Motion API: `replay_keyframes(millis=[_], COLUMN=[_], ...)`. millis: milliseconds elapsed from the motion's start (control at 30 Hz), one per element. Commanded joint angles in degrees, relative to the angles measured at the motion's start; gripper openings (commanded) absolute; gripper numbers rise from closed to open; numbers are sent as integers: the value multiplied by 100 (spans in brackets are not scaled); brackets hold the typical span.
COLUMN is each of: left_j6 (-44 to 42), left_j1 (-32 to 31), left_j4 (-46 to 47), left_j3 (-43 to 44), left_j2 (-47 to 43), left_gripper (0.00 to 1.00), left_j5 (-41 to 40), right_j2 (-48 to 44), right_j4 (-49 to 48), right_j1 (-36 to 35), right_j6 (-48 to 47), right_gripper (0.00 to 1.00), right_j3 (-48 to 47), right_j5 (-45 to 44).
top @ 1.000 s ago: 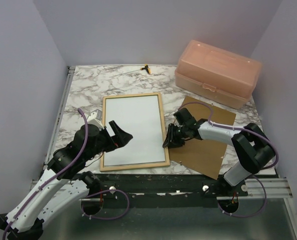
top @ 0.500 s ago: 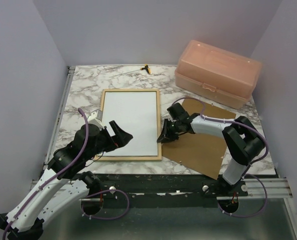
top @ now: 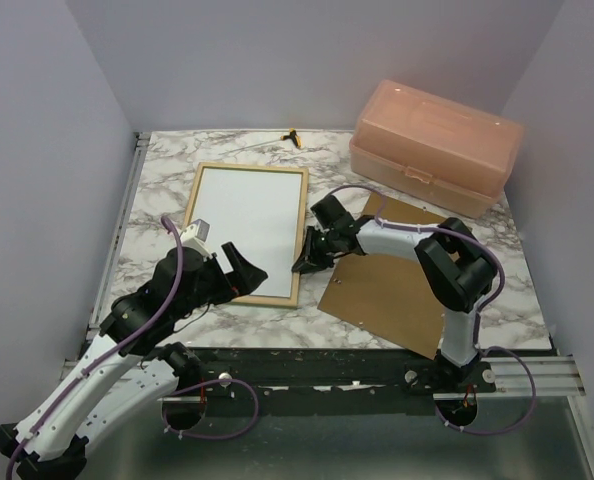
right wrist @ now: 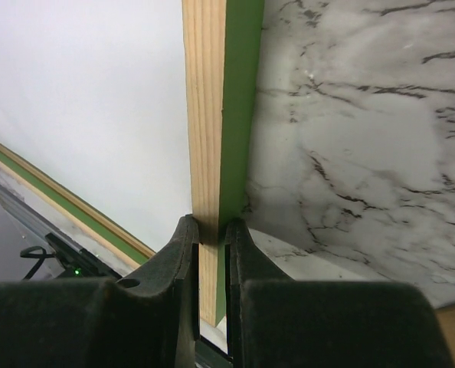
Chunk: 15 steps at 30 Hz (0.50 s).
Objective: Put the photo into the frame
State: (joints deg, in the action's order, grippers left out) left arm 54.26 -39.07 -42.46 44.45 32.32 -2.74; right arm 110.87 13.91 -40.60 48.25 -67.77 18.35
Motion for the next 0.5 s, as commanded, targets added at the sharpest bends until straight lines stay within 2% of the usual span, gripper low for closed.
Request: replay_keyframes(millis=[0,100,133,167,300,467], left_j6=[-21,-20,-21,-21,32,132], left_j1=[28,31,31,31,29,24], left_j4=[154,224,268,319,613,1174], left_j3=[-108,-161,-185,-214,-333,-484], left_j2=[25,45,71,99,307,800], left_gripper=[92,92,92,92,92,92], left_j5=[193,262,272,273,651,1164], right_j2=[4,-225,-330,-421,-856,-1334], right_j4=[-382,-529,-558,-582,-648,-562], right_j1=[-171,-172,-173,-169,-169,-112], right_j6=[203,215,213,227,332,342], right_gripper=[9,18,24,34,54,71], right_j3=[8,305,398,472,797,1106], right_j5=[91,77,51,25,-52,-103])
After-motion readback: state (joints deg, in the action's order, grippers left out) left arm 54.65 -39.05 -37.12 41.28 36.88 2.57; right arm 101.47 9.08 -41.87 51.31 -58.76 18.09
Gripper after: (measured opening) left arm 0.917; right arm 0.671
